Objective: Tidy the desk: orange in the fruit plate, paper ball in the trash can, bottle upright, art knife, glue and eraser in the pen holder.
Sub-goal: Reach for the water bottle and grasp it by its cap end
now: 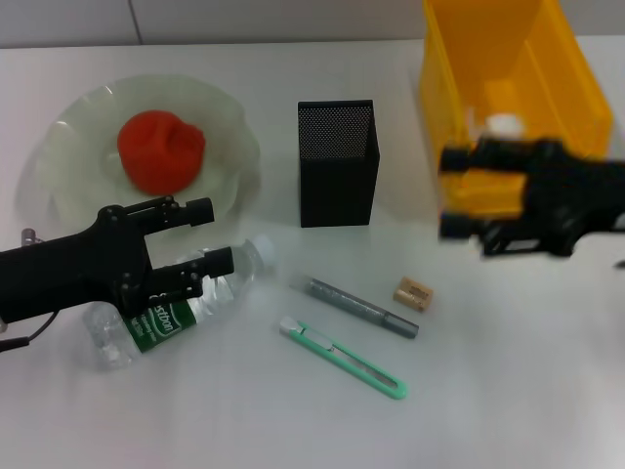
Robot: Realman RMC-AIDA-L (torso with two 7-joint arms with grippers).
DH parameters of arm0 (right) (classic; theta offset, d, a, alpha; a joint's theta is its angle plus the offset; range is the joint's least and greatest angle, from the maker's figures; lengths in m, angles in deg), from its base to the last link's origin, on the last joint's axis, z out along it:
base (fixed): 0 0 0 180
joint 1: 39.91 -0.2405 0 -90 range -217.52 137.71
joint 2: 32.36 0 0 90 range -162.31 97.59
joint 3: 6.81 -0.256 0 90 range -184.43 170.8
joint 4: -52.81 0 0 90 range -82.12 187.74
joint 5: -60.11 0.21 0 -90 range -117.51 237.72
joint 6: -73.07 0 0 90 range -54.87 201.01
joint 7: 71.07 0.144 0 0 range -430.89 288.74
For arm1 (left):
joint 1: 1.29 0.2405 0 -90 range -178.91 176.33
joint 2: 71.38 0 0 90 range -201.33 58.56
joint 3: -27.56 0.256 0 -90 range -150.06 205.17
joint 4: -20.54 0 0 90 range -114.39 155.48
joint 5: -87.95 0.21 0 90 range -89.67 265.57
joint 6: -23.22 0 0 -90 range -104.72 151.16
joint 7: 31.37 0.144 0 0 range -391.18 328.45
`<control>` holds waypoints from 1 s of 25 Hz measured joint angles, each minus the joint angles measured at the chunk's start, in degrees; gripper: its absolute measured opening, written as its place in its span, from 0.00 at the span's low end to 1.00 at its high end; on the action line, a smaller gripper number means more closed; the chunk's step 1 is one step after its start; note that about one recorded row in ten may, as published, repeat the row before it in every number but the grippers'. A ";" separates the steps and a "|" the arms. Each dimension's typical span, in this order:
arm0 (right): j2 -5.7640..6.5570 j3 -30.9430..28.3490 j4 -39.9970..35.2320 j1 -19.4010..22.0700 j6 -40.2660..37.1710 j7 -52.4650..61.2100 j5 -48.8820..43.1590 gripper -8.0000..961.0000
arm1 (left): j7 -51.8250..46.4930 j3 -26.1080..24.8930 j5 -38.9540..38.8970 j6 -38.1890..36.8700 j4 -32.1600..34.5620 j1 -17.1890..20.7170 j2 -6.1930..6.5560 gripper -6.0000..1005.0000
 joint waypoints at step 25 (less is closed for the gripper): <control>-3.12 5.22 4.67 3.47 17.02 -17.46 -8.61 0.86 | -9.62 -0.53 3.79 0.66 2.42 -2.67 0.69 0.71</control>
